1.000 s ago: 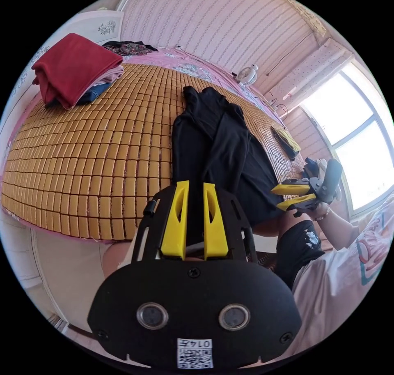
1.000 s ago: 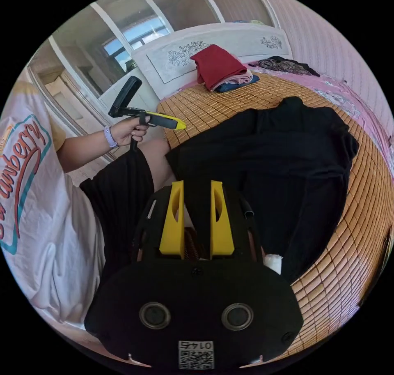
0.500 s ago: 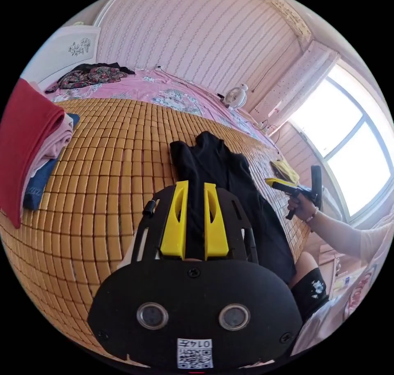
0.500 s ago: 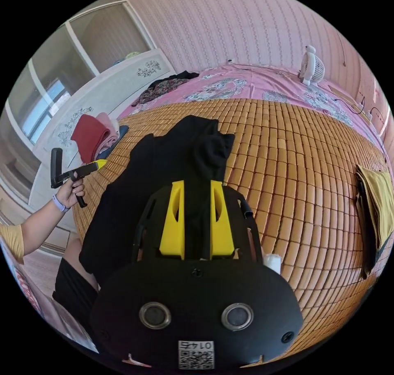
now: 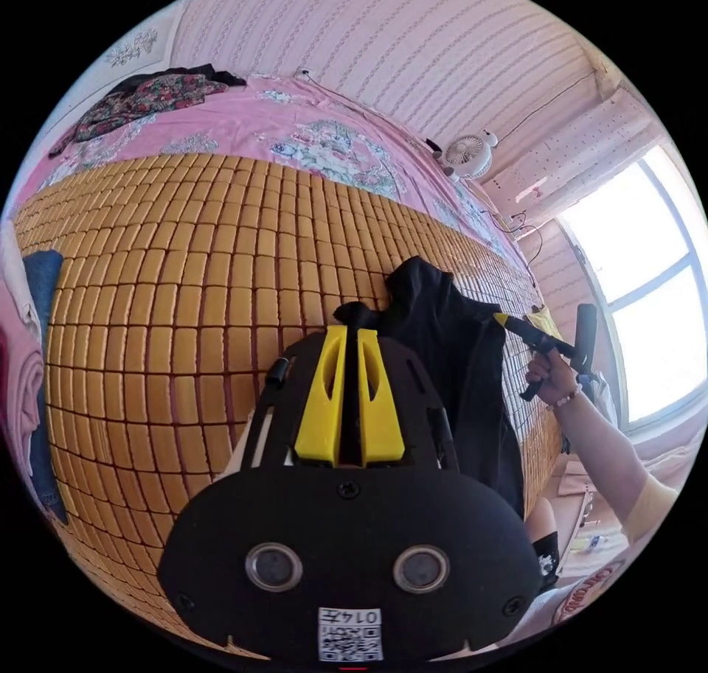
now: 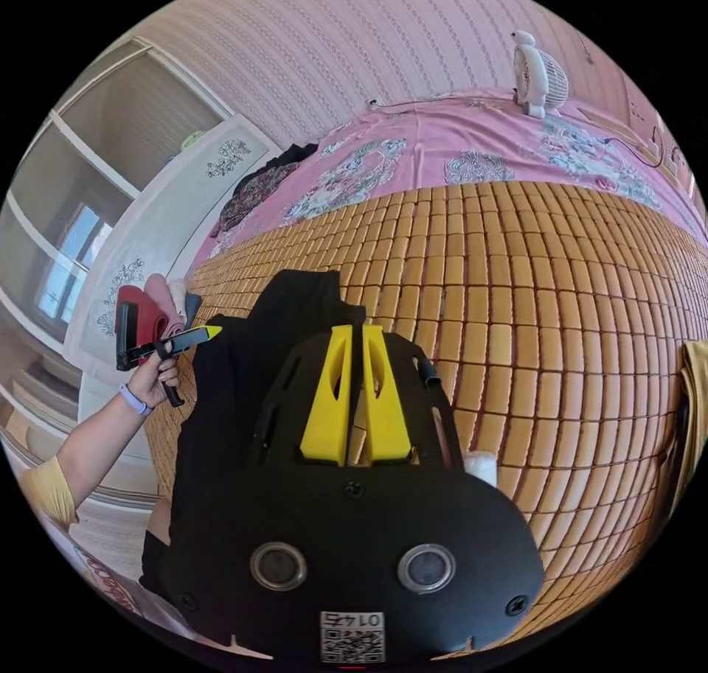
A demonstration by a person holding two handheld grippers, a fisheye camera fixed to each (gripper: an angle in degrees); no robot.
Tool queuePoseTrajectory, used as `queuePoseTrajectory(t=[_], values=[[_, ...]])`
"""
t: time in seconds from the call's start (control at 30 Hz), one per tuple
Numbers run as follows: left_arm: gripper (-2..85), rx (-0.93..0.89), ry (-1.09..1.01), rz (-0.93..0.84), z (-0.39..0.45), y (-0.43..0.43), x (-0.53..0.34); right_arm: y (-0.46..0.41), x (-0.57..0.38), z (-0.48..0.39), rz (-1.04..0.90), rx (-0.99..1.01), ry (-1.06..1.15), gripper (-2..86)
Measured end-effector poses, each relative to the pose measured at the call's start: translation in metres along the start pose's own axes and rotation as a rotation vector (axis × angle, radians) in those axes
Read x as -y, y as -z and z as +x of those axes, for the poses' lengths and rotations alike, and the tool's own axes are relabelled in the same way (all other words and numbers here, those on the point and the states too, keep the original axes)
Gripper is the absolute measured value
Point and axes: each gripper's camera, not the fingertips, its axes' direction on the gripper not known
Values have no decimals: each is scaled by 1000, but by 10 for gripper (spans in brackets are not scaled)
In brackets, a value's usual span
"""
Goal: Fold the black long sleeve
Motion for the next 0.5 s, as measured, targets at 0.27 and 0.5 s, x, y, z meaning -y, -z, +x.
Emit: queuePoseTrajectory(t=[0.27, 0.5], values=[[3, -93, -211, 178, 41, 105, -42, 110, -30, -41, 180, 158, 184, 17], [41, -147, -145, -25, 16, 146, -247, 141, -211, -70, -114, 245, 310, 60]])
